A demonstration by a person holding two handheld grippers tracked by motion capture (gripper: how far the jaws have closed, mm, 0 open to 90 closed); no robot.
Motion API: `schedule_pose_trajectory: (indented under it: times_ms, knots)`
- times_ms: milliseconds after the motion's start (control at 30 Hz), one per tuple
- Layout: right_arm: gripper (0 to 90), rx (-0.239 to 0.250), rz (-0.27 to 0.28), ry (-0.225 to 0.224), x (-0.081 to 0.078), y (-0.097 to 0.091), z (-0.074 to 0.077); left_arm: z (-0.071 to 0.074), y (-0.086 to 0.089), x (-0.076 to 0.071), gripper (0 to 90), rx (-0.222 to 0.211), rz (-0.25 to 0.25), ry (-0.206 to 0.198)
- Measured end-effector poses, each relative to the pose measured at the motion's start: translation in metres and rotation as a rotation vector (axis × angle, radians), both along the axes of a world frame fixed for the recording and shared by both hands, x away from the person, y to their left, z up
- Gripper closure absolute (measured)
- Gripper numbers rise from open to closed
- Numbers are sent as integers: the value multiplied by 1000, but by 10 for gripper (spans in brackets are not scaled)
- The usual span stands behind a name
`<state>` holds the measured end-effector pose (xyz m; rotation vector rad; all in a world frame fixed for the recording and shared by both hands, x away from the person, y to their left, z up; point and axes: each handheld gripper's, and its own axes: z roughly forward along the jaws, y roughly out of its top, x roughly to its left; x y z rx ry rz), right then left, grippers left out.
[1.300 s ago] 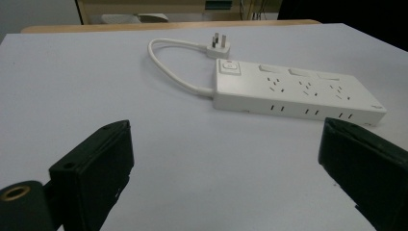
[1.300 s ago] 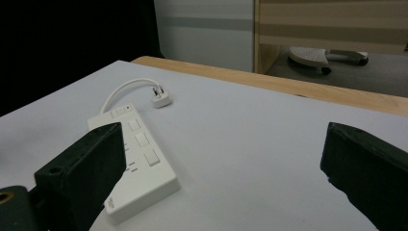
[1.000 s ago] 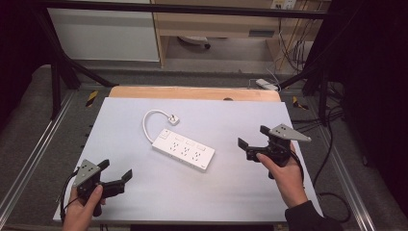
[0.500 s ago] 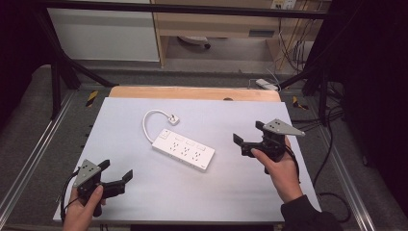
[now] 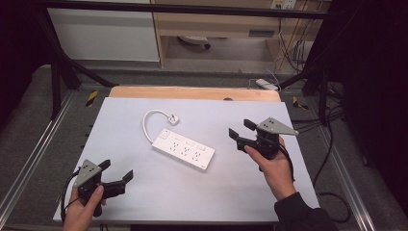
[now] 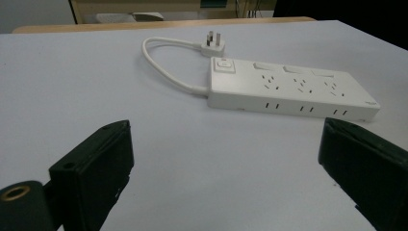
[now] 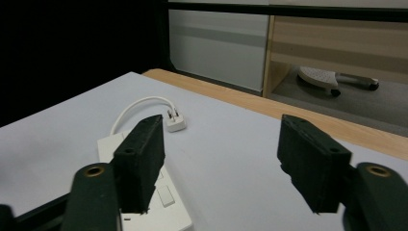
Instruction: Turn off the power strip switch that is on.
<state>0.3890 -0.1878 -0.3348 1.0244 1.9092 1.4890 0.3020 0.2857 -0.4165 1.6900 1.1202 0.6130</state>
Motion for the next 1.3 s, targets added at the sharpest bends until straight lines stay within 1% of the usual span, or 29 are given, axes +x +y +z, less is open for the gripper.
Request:
schedule_pose_trajectory:
  times_ms: [33,67,100,300,333,367,433,467,500,633,800,933,1133,1300]
  knots:
    - [378,-2,3,-3,0,1,0,0,0,0,53,0,1,-1]
    - [378,-2,3,-3,0,1,0,0,0,0,53,0,1,-1]
    - [421,-1,8,-7,1,3,0,0,0,0,53,-1,1,-1]
    - [594,2,35,-12,2,7,-1,0,0,0,52,0,1,-2]
    - [594,2,35,-12,2,7,-1,0,0,0,53,0,1,-2]
    - [662,0,43,-15,3,9,-2,0,0,0,53,0,1,-2]
    - [728,-1,53,-20,3,10,-3,0,0,0,52,0,0,-2]
    - [728,-1,53,-20,3,10,-3,0,0,0,52,2,0,-3]
    - [781,0,64,-21,4,13,-4,0,0,0,52,1,0,-4]
    - [855,-2,88,-10,7,18,-7,0,0,0,53,2,0,-4]
    - [900,-16,112,13,11,25,-12,0,0,0,53,4,-3,-5]
    - [900,-22,128,26,13,30,-15,0,0,0,53,6,-3,-4]
    - [900,-52,158,62,17,41,-22,0,0,0,53,7,-4,-5]
    - [900,-67,167,87,21,47,-28,0,0,0,53,7,-3,-6]
